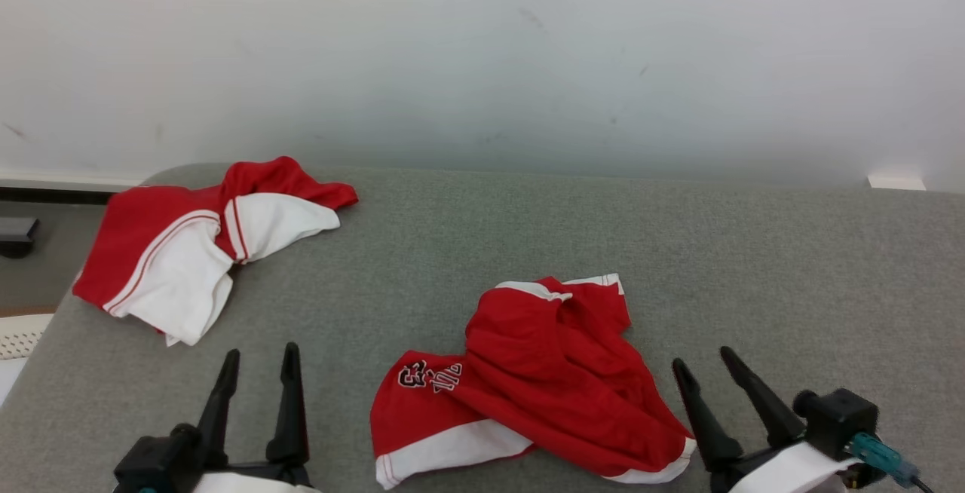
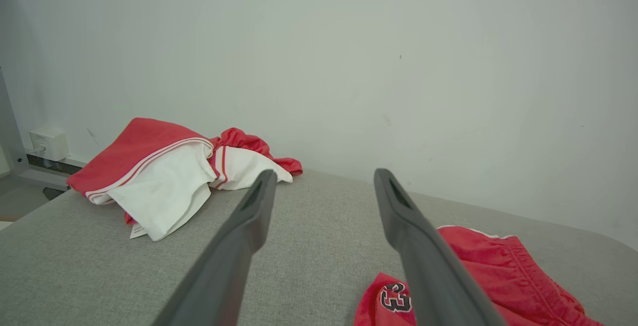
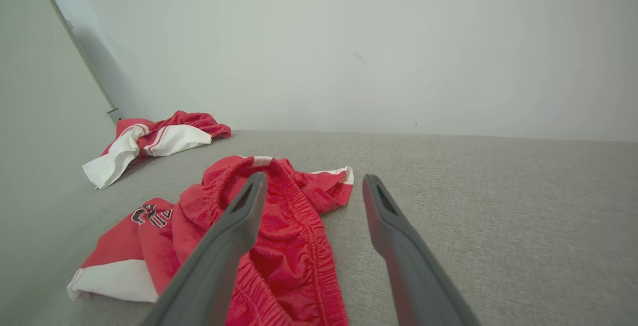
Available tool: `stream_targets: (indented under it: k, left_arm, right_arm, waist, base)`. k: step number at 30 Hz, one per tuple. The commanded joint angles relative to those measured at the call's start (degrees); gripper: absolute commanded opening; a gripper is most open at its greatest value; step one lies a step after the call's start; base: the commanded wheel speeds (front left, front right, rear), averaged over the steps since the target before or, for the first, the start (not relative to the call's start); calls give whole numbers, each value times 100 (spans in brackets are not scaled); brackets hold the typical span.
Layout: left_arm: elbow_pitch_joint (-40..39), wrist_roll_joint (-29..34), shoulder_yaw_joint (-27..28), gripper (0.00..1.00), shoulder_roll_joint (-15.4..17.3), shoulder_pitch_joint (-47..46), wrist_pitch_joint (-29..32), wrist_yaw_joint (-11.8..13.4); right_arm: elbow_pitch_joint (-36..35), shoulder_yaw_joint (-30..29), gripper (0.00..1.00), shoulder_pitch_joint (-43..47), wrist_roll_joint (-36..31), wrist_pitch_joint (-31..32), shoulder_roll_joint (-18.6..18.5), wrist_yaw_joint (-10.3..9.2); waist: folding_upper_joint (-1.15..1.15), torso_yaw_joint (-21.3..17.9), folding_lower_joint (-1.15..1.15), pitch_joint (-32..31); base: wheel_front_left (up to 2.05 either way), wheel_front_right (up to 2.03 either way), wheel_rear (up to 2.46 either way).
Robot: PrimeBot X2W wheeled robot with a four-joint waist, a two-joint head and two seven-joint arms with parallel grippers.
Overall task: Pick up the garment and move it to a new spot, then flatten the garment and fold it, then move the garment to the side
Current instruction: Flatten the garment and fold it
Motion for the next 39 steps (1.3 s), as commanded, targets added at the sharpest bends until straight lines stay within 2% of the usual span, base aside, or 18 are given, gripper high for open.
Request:
stream_targets:
  k: [1,8,11,14,20,21,22,23,24,33,39]
  left_arm:
    - [-14,88,-7,100,10,-24,-1,-23]
    - [-26,122,-279,100,7,-154,-1,-22]
    - [-13,46,-389,100,8,-177,-2,10]
    - [-1,-8,-466,100,6,-166,-1,45]
    - [20,-105,-439,100,6,-107,-2,64]
    - [14,-114,-439,100,5,-106,-2,70]
    - [7,-115,-443,100,5,-105,-2,75]
    - [8,-118,-428,100,6,-105,-2,69]
    - [7,-124,-412,100,6,-109,-2,66]
    - [-44,-122,-335,100,6,-125,-2,49]
    - [-102,-182,-421,100,6,-231,-2,94]
  right_arm:
    - [76,168,100,-150,-57,87,-20,-13]
    - [664,1561,100,-1104,384,982,-4,-13]
    - [946,1930,100,-1414,626,1180,-54,-13]
    - [1343,2110,100,-1647,709,1267,-91,-13]
    - [2098,2171,100,-1912,968,1341,77,-13]
    - [2155,2215,84,-1940,1029,1356,107,-13]
    - [2201,2255,49,-1960,1080,1372,123,-13]
    - [2253,2283,31,-1992,1121,1356,111,-13]
    - [2295,2319,0,-2024,1174,1330,105,-13]
    - [2469,2027,0,-2382,1860,850,7,-13]
    - [2711,1738,0,-2860,2368,867,-132,-13]
  waist:
    - [0,38,0,-10]
    - [0,382,0,-9]
    - [0,596,0,-16]
    - [0,800,0,-26]
    - [0,1074,0,-43]
    - [0,1101,0,-38]
    - [0,1122,0,-37]
    - [0,1140,0,-35]
    - [0,1153,0,-32]
    - [0,1128,0,30]
    - [0,1056,0,267]
  base:
    - [0,0,0]
    - [0,0,0]
    - [0,0,0]
    - [0,0,0]
    - [0,0,0]
    - [0,0,0]
    - [0,0,0]
    - [0,0,0]
    - [0,0,0]
    - [0,0,0]
    - [0,0,0]
